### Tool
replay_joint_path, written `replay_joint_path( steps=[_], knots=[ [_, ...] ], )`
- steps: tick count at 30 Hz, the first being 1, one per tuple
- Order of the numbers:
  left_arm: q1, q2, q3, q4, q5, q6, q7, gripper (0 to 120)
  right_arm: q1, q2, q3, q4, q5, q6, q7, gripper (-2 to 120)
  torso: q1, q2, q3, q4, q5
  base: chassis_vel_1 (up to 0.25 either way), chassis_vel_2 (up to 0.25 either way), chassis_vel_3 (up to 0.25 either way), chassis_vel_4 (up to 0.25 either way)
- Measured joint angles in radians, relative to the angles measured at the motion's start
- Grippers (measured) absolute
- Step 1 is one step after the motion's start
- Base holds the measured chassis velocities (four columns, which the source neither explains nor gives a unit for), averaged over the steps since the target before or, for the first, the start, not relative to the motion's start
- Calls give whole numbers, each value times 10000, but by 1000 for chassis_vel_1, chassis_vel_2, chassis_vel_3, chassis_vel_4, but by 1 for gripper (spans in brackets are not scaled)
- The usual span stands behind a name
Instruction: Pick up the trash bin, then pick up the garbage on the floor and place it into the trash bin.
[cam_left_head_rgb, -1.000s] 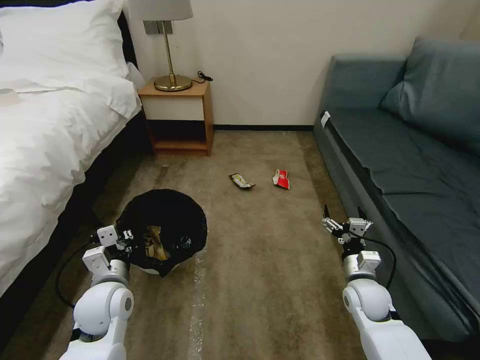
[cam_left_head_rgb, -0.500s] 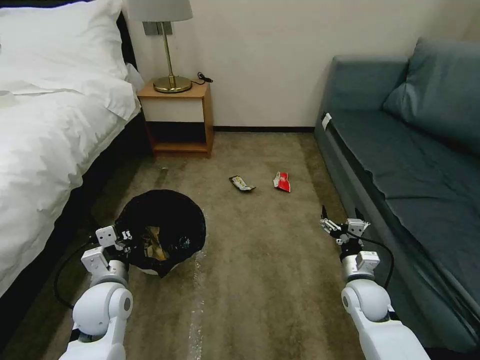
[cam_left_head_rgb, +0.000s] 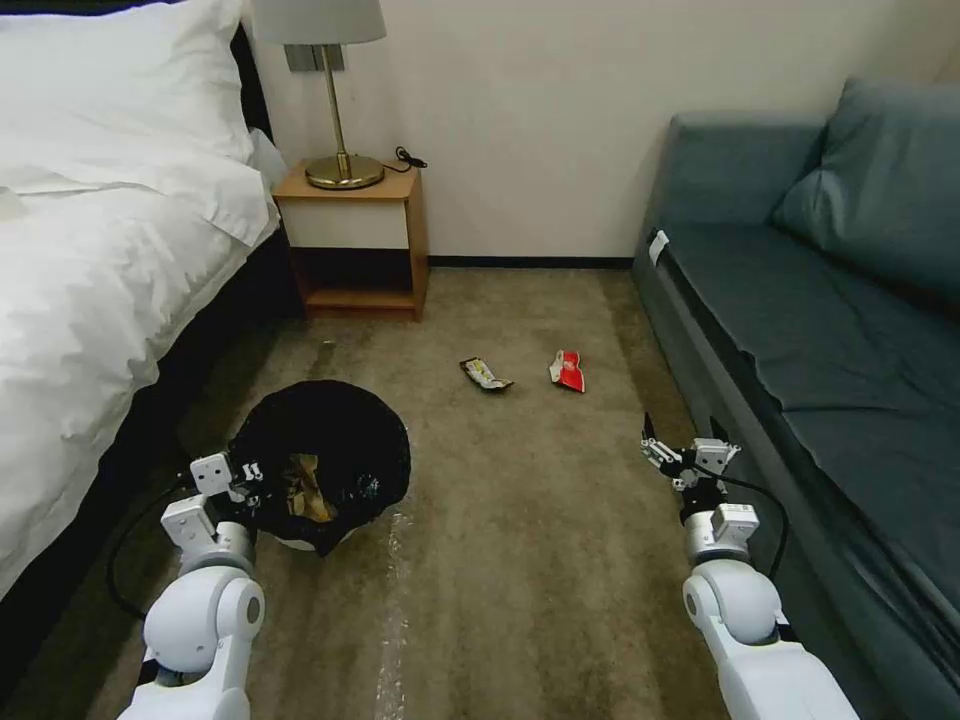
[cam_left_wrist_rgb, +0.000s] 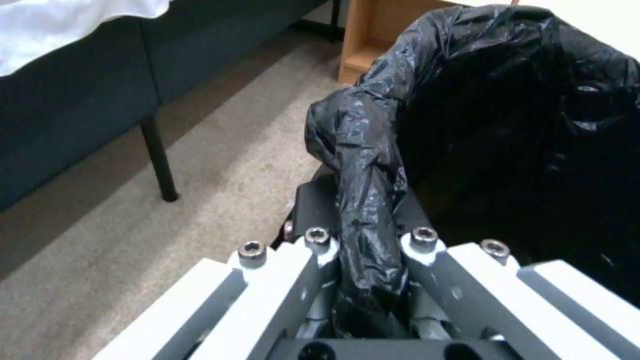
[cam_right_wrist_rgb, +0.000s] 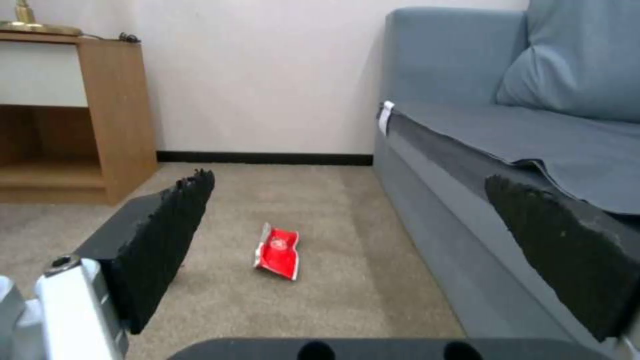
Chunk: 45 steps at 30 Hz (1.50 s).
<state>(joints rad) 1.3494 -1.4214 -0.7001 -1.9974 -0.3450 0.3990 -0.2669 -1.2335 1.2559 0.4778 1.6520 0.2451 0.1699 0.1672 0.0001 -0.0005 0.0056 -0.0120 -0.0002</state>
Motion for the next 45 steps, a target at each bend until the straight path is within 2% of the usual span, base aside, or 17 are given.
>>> replay_joint_path(
  steps=[45],
  knots=[
    [215, 53, -332, -47, -14, -150, 213, 4, 34, 19, 16, -144, -56, 135, -137, 100, 0, 0, 0, -1, 0, -81, 76, 72, -75]
  ],
)
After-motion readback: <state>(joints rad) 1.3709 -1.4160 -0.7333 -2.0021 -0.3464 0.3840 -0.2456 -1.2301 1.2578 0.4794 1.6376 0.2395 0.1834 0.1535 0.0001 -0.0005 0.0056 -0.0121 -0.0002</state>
